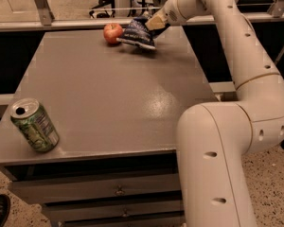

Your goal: Move blue chip bag near apple

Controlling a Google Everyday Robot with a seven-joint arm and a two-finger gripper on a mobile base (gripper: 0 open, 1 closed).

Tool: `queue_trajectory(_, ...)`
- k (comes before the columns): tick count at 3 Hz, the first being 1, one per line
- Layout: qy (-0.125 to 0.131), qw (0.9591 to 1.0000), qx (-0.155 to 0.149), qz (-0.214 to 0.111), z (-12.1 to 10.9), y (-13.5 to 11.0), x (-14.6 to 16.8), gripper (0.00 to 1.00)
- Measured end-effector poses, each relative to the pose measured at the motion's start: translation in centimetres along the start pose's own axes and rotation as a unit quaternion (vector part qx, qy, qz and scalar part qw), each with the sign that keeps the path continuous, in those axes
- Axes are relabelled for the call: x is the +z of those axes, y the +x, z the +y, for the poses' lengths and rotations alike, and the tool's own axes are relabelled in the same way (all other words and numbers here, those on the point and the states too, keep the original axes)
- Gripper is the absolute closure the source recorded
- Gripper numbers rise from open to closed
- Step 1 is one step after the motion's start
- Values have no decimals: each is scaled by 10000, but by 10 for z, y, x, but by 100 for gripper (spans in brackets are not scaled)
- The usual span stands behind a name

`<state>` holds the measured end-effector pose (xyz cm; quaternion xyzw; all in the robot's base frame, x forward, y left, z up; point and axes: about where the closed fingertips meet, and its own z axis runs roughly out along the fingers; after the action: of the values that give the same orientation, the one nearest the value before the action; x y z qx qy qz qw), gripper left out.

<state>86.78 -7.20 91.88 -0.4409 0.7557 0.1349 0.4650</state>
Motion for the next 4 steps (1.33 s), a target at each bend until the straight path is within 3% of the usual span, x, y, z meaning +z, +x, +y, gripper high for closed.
queue_trajectory(2,-43,9999,59,105,1,9,6,10)
queue_trajectory(3,-106,9999,92,100,4,9,8,0)
queue_trajectory(4,-203,9997,145,-6,7,5,2,0)
